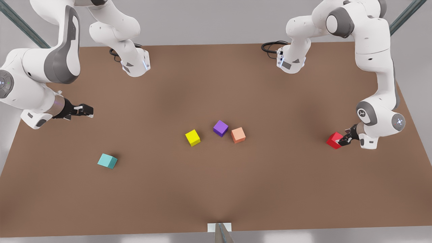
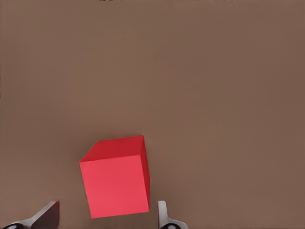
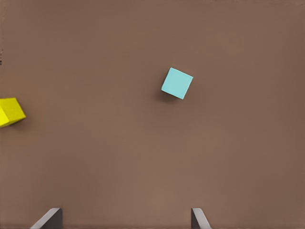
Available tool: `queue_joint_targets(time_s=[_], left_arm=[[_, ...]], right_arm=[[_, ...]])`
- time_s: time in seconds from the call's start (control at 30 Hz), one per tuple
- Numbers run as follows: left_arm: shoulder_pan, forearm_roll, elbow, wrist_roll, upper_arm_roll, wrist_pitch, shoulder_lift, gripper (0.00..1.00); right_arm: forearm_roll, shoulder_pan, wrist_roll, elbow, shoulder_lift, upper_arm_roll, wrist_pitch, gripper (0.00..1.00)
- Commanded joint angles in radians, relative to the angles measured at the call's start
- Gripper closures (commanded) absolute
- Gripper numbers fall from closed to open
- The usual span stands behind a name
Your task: Pick up red wooden cube and pass to hand red wooden cube and place in blue wooden cube
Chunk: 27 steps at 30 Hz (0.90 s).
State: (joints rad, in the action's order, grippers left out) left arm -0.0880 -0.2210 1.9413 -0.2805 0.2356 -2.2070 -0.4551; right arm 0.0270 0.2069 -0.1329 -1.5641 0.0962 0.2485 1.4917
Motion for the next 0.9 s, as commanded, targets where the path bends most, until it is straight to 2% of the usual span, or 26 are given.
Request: queue_joint_targets(time_s=[0.0, 0.77, 0.8, 0.83, 0.87], left_arm=[[0.002, -0.006, 0.004, -0.287, 0.001, -0.086, -0.004, 0.0], [0.016, -0.003, 0.002, -0.284, -0.002, -0.2, -0.139, 0.0], [0.016, -0.005, 0.001, -0.285, -0.002, -0.209, -0.142, 0.06], [0.016, -0.003, 0.001, -0.286, -0.002, -0.209, -0.14, 0.27], [0.016, -0.005, 0.001, -0.286, -0.004, -0.209, -0.14, 0.34]], right_arm=[[0.001, -0.004, -0.031, -0.004, -0.001, 0.002, 0.002, 0.0], [0.001, 0.003, -0.031, -0.007, 0.007, 0.0, 0.004, 0.0], [0.001, 0.003, -0.031, -0.007, 0.007, 0.0, 0.004, 0.0], [0.001, 0.003, -0.031, -0.007, 0.007, 0.0, 0.004, 0.0], [0.001, 0.003, -0.033, -0.007, 0.007, 0.0, 0.002, 0.0]])
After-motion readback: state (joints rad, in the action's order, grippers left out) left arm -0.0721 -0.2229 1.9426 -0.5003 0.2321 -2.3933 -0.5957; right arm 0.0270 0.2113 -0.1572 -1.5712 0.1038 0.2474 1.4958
